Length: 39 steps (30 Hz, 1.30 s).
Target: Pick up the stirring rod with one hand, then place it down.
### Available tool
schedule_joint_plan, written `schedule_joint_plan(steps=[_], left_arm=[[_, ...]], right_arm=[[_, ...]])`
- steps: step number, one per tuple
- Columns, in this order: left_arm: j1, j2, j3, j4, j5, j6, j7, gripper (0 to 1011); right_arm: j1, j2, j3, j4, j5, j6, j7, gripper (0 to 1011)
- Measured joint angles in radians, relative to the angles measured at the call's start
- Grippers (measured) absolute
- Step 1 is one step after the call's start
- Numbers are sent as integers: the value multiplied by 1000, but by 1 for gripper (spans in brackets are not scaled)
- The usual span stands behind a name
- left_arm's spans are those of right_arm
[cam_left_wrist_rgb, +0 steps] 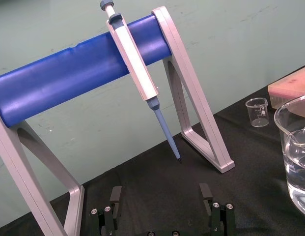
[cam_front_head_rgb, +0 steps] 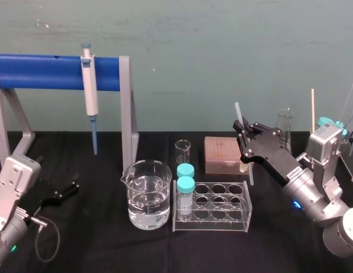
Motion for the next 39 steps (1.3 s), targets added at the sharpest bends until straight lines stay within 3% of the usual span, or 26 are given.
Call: schedule_joint_plan(steps=[27, 39], left_arm=[[0, 0, 0, 0, 0, 0, 0, 1000], [0, 0, 0, 0, 0, 0, 0, 1000]], right_arm=[[0, 0, 0, 0, 0, 0, 0, 70], [4, -3, -11, -19, -6, -36, 96, 70]])
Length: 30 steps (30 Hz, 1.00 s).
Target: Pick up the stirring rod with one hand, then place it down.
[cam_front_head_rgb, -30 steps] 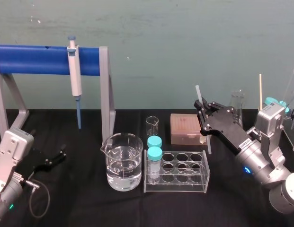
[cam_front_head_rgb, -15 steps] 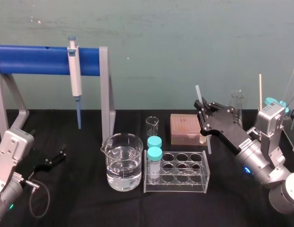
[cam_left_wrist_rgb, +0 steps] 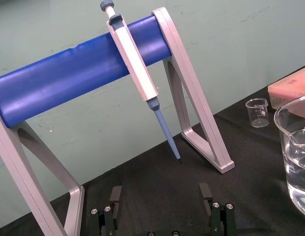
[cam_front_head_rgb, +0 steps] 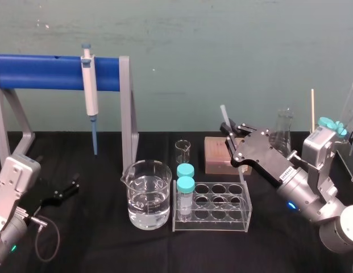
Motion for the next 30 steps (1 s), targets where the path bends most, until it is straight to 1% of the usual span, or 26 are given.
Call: schedule_joint_plan(steps=[5, 9, 18, 21, 24, 30], left_arm=[[0, 0, 0, 0, 0, 0, 0, 1000], [0, 0, 0, 0, 0, 0, 0, 1000], [0, 0, 0, 0, 0, 0, 0, 1000], [0, 0, 0, 0, 0, 0, 0, 1000], [0, 0, 0, 0, 0, 0, 0, 1000], [0, 0, 0, 0, 0, 0, 0, 1000]], right_arm=[[6, -4, -13, -1, 10, -7, 36, 70], [10, -6, -19, 5, 17, -7, 50, 70], [23, -9, -25, 41, 45, 1, 77, 70], [29, -10, -27, 62, 60, 4, 92, 70], [42, -14, -27, 96, 90, 15, 122, 70], [59, -19, -30, 140, 122, 29, 152, 70]])
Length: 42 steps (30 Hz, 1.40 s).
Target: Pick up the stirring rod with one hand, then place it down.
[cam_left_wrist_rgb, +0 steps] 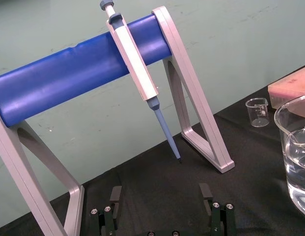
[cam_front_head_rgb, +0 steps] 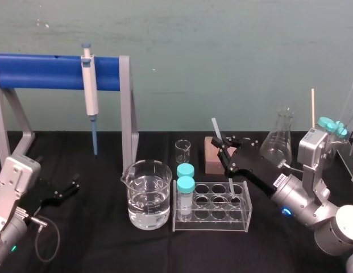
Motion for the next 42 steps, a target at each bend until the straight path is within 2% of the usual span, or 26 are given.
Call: schedule_joint_plan(steps=[9, 25, 31, 42], left_arm=[[0, 0, 0, 0, 0, 0, 0, 1000], [0, 0, 0, 0, 0, 0, 0, 1000], [0, 0, 0, 0, 0, 0, 0, 1000], [0, 0, 0, 0, 0, 0, 0, 1000]], right_arm=[[17, -6, -9, 42, 7, 11, 11, 70], [39, -11, -22, 100, -26, 18, -7, 70], [47, -14, -25, 123, -26, 46, -5, 70], [49, -14, -23, 128, -25, 68, -7, 70]])
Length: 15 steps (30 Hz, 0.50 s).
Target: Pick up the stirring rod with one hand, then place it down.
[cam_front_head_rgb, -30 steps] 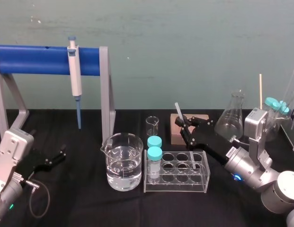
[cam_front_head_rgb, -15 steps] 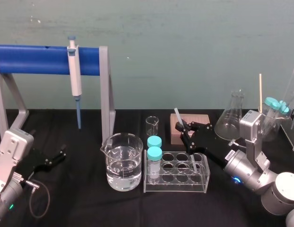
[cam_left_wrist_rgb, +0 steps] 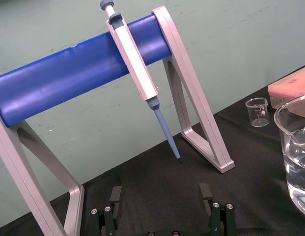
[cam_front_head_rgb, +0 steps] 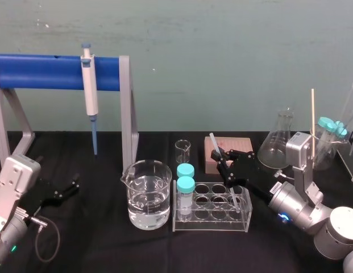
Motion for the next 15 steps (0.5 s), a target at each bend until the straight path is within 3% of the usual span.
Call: schedule_joint_plan(steps=[13, 15], left_arm=[[0, 0, 0, 0, 0, 0, 0, 1000], [0, 0, 0, 0, 0, 0, 0, 1000]], right_arm=[[0, 0, 0, 0, 0, -3, 0, 70], [0, 0, 0, 0, 0, -4, 0, 108]])
